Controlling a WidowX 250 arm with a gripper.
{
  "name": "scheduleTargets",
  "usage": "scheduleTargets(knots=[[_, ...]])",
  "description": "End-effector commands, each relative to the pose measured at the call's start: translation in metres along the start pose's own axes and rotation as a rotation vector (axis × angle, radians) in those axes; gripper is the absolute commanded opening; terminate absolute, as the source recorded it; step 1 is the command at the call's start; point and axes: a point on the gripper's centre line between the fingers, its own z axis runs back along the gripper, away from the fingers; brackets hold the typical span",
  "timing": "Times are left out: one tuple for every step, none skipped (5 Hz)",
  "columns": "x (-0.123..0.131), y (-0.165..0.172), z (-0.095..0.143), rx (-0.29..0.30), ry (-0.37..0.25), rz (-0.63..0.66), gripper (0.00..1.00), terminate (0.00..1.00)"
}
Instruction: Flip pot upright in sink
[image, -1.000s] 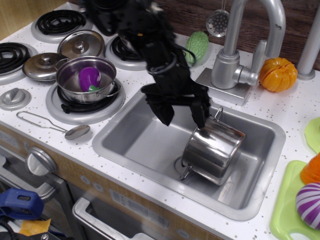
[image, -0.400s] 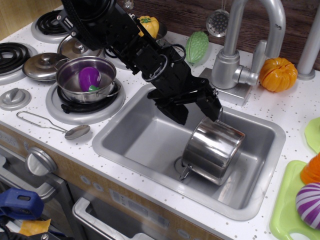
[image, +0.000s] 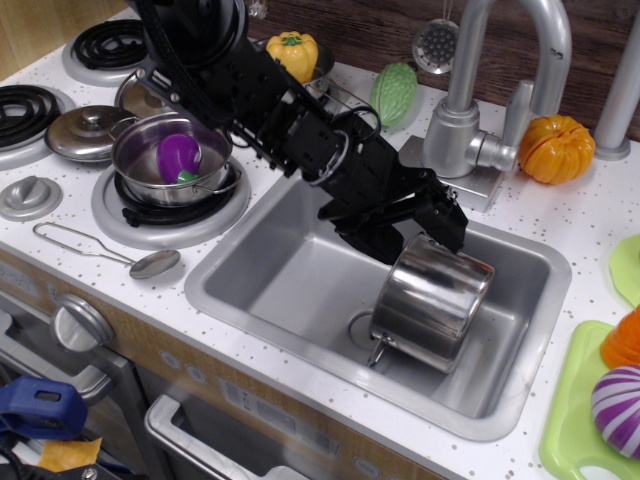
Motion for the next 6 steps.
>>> scheduleTargets(knots=[[0.003, -0.012, -0.008, -0.052, -0.052, 0.015, 1.00, 0.00], [0.003, -0.017, -0.015, -0.087, -0.076, 0.037, 1.00, 0.00], [0.002, -0.026, -0.026, -0.123, -0.123, 0.095, 1.00, 0.00], [0.003, -0.030, -0.029, -0.142, -0.145, 0.131, 0.00, 0.00], [0.002, -0.030, -0.030, -0.164, -0.160, 0.147, 0.00, 0.00], [0.001, -0.031, -0.031, -0.183, -0.186, 0.174, 0.00, 0.00]])
